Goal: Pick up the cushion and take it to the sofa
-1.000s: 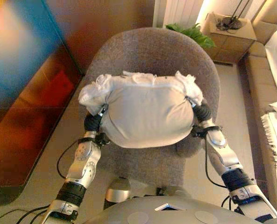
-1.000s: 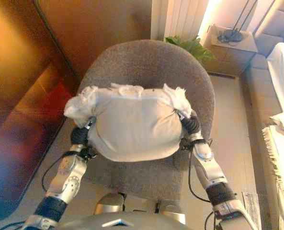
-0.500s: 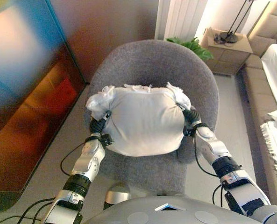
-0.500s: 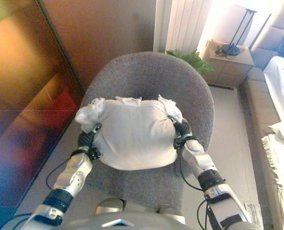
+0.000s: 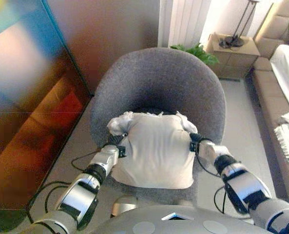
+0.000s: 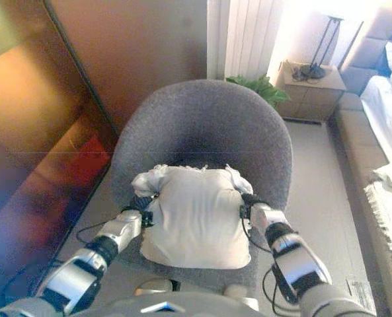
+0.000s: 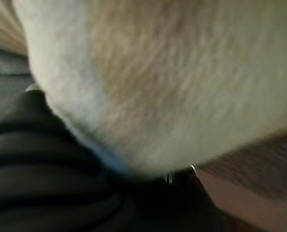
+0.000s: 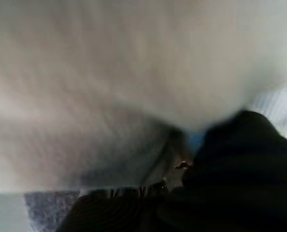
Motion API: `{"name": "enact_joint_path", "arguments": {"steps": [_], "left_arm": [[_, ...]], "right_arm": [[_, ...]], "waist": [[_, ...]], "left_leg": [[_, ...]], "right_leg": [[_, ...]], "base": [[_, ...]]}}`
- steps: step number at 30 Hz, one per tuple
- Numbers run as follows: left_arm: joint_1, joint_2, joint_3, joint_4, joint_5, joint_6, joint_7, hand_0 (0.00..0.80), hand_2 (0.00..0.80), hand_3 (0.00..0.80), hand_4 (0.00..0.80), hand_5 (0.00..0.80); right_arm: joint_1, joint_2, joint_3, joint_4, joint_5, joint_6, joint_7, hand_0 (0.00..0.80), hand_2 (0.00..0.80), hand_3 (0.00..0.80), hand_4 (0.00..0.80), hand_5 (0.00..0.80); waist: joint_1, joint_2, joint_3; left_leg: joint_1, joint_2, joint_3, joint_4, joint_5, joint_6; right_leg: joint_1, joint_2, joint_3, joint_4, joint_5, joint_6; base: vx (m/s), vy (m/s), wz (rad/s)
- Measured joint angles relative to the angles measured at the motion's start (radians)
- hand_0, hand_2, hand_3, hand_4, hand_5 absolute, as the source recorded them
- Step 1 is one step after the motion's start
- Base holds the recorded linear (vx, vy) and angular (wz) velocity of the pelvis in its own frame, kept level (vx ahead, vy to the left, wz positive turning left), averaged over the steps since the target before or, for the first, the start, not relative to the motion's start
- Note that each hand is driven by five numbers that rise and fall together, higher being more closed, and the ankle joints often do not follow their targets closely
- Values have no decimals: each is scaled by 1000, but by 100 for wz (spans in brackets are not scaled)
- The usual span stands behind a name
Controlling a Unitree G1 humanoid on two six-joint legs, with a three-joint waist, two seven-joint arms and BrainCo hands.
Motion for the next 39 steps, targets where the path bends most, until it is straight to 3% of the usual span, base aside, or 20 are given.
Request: {"name": "enact_joint_path", "arguments": {"steps": [5,7,14,15,16,17,18,21,30,31,32,39], "left_arm": [[-173,-13,-10,104,-47,22,-11,800,800,800,800,800],[-267,-13,-18,139,-79,18,-9,800,800,800,800,800],[-402,10,-21,143,-107,-46,40,800,800,800,800,800],[-412,12,-21,143,-107,-51,39,765,765,765,765,765],[-425,16,-21,144,-107,-61,41,496,496,496,496,496],[-431,19,-21,144,-107,-67,45,50,50,50,50,50],[-438,23,-21,146,-107,-76,48,0,0,0,0,0],[-464,39,-21,151,-108,-102,48,0,0,0,0,0],[-477,51,-32,148,-120,-186,67,0,0,0,0,0],[-477,53,-34,147,-120,-186,67,0,0,0,0,0],[-477,55,-35,144,-122,-188,65,0,0,0,0,0],[-456,93,-39,63,-160,-230,61,0,0,0,0,0]], "right_arm": [[-166,-17,16,102,35,28,14,800,800,800,800,800],[-234,-50,19,104,35,24,14,800,800,800,800,800],[-342,-74,18,103,35,-23,-40,800,800,800,800,800],[-350,-76,18,103,35,-23,-42,800,800,800,800,800],[-366,-78,18,103,35,-23,-44,800,800,800,800,800],[-377,-78,18,103,35,-23,-46,800,800,800,800,800],[-389,-78,18,103,35,-23,-47,800,800,800,800,800],[-408,-85,18,103,35,-43,-59,800,800,800,800,800],[-409,-53,15,94,34,-223,-203,800,800,800,800,800],[-409,-53,15,93,34,-227,-210,449,449,449,449,449],[-409,-53,15,93,33,-232,-212,0,0,0,0,0],[-401,-96,15,10,22,-268,-208,0,0,0,0,0]], "waist": [[-4,38,36],[-6,53,88],[-37,46,227],[-38,45,238],[-40,43,253],[-43,42,257],[-48,41,268],[-53,39,300],[-52,41,324],[-52,41,324],[-52,41,325],[-50,47,351]], "left_leg": [[-97,1,4,1,29,-1],[-144,3,2,1,46,-4],[-187,7,10,1,60,-7],[-187,7,10,1,61,-7],[-194,7,10,1,61,-7],[-204,6,10,1,62,-6],[-206,5,10,1,62,-6],[-211,4,13,1,62,-6],[-256,1,14,1,63,-5],[-256,1,14,1,63,-5],[-256,0,14,1,63,-5],[-259,0,16,1,63,-5]], "right_leg": [[-99,2,1,0,27,-1],[-146,4,1,1,44,-5],[-187,8,1,0,55,-9],[-187,8,1,0,55,-9],[-193,8,1,0,55,-9],[-203,7,1,0,58,-13],[-206,7,1,0,58,-13],[-210,6,1,0,58,-12],[-255,4,2,1,59,-11],[-255,4,2,1,59,-11],[-255,3,1,1,58,-11],[-257,2,-2,1,58,-10]], "base": [[-313,36,-2],[-237,27,1],[-55,19,2],[0,0,0],[0,0,0],[-2,43,1],[7,43,2],[9,34,-1],[0,0,0],[0,0,0],[0,0,0],[3,-10,0]]}}
